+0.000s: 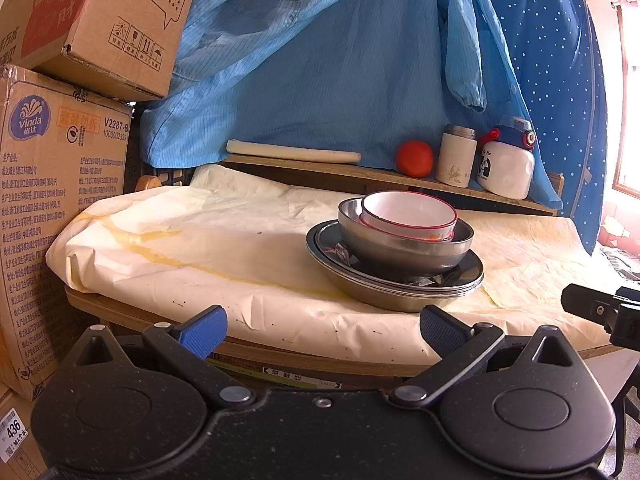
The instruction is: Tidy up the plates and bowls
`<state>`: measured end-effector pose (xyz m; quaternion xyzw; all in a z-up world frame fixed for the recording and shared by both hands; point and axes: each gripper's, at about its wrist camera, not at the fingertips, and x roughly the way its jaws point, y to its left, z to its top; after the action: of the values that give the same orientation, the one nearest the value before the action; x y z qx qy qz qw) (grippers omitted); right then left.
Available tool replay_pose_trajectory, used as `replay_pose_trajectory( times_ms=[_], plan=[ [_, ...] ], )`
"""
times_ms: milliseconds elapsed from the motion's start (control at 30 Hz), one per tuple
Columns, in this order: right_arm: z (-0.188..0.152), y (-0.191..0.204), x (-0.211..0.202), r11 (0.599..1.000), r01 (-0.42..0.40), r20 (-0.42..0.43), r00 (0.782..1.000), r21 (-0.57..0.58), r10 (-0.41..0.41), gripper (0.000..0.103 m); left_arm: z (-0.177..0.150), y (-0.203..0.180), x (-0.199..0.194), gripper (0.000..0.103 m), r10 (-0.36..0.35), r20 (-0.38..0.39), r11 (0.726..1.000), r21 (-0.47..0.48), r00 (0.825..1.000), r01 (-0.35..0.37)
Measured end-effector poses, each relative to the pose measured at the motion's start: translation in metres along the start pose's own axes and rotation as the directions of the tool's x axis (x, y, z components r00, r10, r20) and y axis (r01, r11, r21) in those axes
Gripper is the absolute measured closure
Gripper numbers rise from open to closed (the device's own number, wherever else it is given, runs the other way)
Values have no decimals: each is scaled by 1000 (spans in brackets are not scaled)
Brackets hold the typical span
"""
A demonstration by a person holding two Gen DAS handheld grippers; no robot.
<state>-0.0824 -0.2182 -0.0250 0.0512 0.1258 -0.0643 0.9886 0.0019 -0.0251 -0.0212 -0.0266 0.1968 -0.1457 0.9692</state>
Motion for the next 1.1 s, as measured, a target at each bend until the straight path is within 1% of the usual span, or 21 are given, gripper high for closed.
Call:
replay_pose_trajectory(
  times_ms=[667, 1100],
  plan=[
    [-1, 0, 0, 1000, 0, -1, 1000, -1, 0, 0, 0, 2, 0, 1, 2, -5, 1000, 4, 1000, -2],
    [-2, 0, -1, 1000, 1, 0, 1000, -3, -1, 0, 0, -1, -1, 1, -23, -9, 999, 36, 1000, 23]
  ],
)
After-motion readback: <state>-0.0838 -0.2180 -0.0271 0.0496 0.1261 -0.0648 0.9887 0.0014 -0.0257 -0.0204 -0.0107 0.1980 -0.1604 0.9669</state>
